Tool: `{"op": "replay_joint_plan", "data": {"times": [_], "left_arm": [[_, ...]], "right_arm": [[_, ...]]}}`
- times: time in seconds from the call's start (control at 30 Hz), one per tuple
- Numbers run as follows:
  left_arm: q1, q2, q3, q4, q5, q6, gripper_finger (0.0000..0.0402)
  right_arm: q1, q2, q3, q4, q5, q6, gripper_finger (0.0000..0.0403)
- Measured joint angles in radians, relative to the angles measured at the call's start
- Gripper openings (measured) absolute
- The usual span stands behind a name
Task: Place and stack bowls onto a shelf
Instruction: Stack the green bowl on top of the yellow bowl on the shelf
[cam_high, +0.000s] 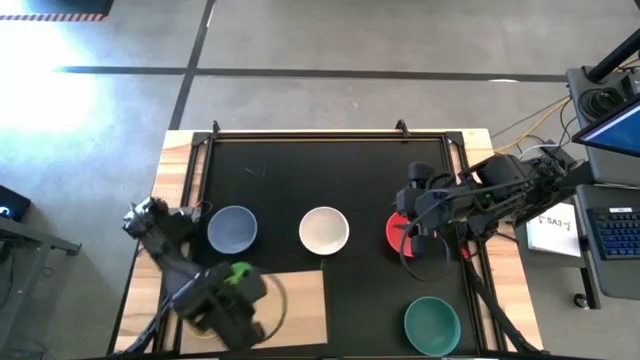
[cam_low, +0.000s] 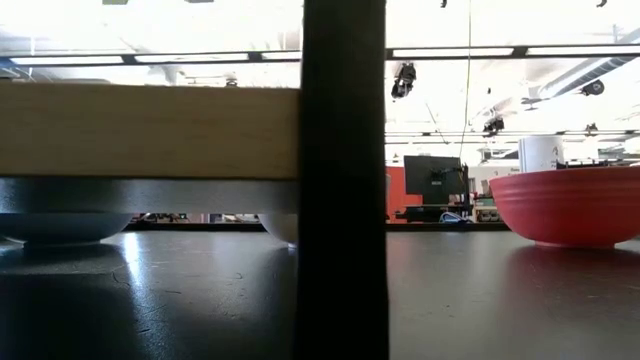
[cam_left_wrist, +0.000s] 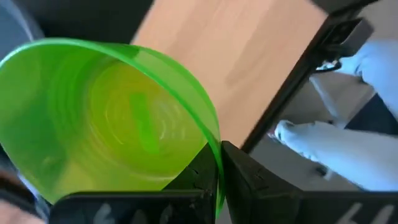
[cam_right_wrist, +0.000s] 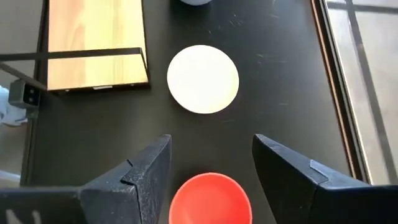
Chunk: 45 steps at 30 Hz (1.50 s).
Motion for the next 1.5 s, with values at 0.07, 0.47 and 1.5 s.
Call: {"op": "replay_joint_plan", "data": {"times": [0.07, 0.47, 1.5], "left_arm": [[-0.052, 0.0, -0.025, 0.005, 0.029, -0.117, 0.0], [-0.179, -0.001, -0.21, 0.001, 0.158, -0.485, 0.0], [-0.164, 0.031, -0.271, 0.058, 0.282, -0.482, 0.0123]], "right_arm": [[0.0, -0.002, -0.011, -0.001, 0.001, 0.03, 0.0215], [0.001, -0.004, -0.162, -0.001, 0.0, 0.109, 0.0215], [-0.011, -0.073, -0.313, -0.001, -0.027, 0.104, 0.0215]]}}
